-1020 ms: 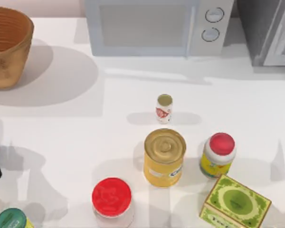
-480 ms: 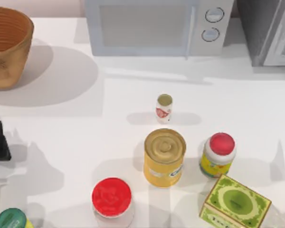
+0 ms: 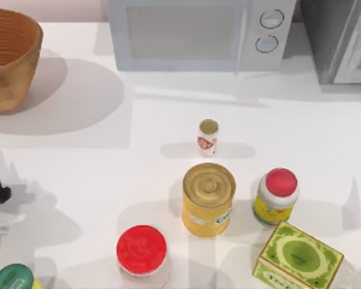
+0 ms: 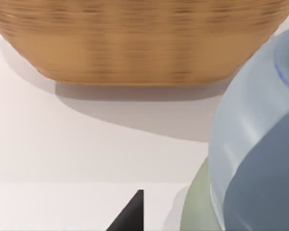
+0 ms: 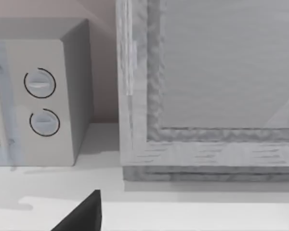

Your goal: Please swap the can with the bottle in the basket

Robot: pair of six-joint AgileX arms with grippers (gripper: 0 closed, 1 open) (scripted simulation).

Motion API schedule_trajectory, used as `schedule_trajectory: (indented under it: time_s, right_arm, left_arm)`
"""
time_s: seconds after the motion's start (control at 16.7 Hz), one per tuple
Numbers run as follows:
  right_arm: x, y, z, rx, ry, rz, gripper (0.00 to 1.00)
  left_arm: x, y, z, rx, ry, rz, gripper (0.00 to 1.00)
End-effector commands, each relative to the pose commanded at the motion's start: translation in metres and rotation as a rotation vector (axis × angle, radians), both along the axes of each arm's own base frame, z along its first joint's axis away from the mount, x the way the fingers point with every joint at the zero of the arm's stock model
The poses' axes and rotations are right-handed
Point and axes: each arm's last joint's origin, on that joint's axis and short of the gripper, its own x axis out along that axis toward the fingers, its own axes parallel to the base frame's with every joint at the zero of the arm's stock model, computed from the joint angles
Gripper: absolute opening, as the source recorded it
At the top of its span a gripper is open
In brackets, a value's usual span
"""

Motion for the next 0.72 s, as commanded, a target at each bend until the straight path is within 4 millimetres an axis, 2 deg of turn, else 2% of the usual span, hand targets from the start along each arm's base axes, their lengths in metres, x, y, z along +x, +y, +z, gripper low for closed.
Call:
schedule_trajectory:
  time_s: [0.42,0.72]
  right_arm:
    - [0.0,0.0,0.0,0.0,0.0,0.0,1.0]
    - [0.0,0.0,0.0,0.0,0.0,0.0,1.0]
  left_arm:
    - [0.0,0.0,0.0,0.0,0.0,0.0,0.02]
    - [0.0,0.0,0.0,0.0,0.0,0.0,0.0]
